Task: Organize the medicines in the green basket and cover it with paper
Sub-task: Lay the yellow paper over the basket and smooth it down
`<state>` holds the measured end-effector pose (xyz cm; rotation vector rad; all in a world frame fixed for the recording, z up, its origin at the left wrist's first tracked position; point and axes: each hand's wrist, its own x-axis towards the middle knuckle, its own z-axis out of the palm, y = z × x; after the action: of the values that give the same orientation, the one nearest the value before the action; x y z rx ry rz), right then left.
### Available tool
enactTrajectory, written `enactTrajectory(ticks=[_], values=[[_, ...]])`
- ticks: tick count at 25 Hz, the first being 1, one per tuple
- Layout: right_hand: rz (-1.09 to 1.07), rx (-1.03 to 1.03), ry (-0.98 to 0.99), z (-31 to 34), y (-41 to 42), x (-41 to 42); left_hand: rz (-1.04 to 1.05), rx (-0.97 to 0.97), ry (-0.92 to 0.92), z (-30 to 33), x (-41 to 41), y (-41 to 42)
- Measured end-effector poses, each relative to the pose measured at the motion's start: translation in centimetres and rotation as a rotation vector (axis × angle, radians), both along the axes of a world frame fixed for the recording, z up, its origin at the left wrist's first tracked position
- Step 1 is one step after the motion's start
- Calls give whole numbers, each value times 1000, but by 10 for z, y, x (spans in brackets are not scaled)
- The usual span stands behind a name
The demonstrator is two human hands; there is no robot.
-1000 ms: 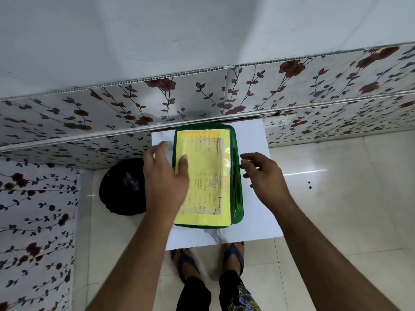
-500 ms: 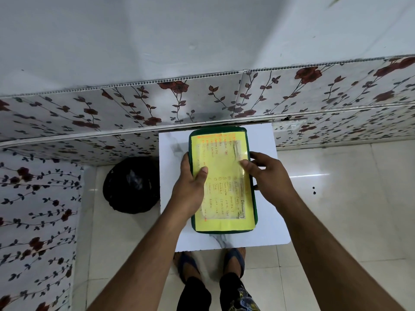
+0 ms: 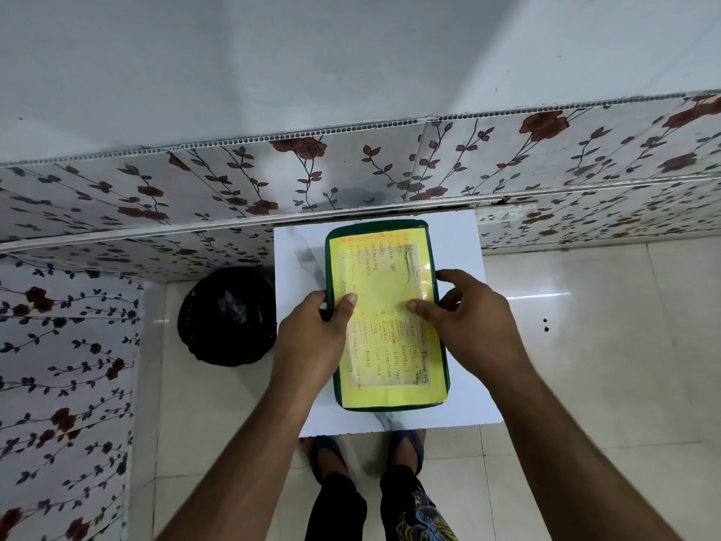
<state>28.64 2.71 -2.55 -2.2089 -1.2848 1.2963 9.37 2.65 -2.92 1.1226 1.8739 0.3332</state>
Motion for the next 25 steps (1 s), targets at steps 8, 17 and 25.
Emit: enactTrajectory(ticks=[8,17,25], values=[[-81,25,58,1,2,0,-34,113,172,-2,-3,-2],[-86,-2,157,-8,2,1,89,0,-38,-2,1,-1],[-319,10,442,-25,59,-7,235,27,-343,-14,12,72]])
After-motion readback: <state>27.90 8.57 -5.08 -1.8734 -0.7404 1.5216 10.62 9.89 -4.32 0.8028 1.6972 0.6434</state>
